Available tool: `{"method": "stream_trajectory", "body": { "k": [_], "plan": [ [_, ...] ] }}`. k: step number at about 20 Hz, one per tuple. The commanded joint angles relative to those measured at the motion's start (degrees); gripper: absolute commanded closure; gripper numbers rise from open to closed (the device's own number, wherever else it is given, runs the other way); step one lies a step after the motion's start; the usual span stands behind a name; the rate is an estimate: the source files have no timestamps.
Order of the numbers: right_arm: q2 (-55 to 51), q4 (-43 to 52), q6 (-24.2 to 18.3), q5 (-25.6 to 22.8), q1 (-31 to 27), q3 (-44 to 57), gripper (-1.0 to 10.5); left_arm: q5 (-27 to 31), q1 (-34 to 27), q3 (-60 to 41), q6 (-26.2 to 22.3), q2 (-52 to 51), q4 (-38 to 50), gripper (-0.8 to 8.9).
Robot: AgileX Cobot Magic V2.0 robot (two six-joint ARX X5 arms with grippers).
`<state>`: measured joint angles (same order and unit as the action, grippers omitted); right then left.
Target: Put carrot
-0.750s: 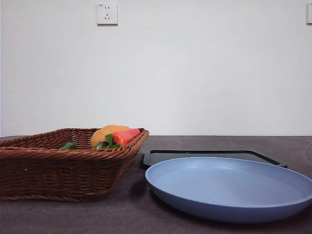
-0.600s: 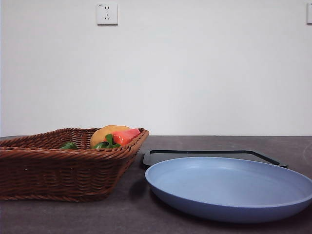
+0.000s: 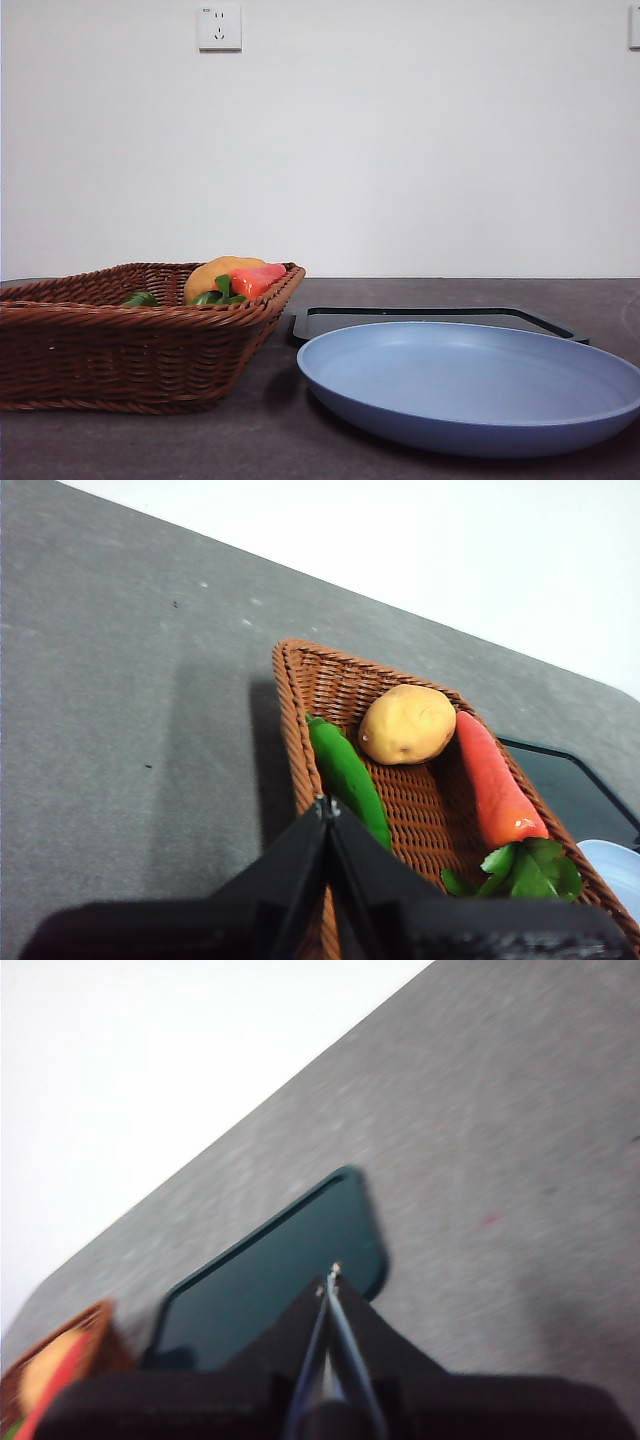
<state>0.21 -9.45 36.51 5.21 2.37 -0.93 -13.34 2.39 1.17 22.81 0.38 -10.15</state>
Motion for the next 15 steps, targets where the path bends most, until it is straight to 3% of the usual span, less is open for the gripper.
{"method": "stream_trajectory", "body": {
  "k": [1, 7, 15],
  "plan": [
    [0.76, 0.00, 1.36, 3.93, 0.04, -0.50, 9.4, -0.46, -0.13, 1.16, 1.73, 0.70, -0.33, 8.06],
    [6.93, -6.23, -0.31, 8.94, 0.04, -6.25, 9.4, -1.31, -0.13, 8.48, 1.36, 7.82, -5.84, 8.06],
    [18.67, -14.78, -9.64, 11.39, 0.04, -16.63, 9.4, -10.73, -0.11, 17.79, -1.57, 23.45, -6.64, 8.06]
  ]
}}
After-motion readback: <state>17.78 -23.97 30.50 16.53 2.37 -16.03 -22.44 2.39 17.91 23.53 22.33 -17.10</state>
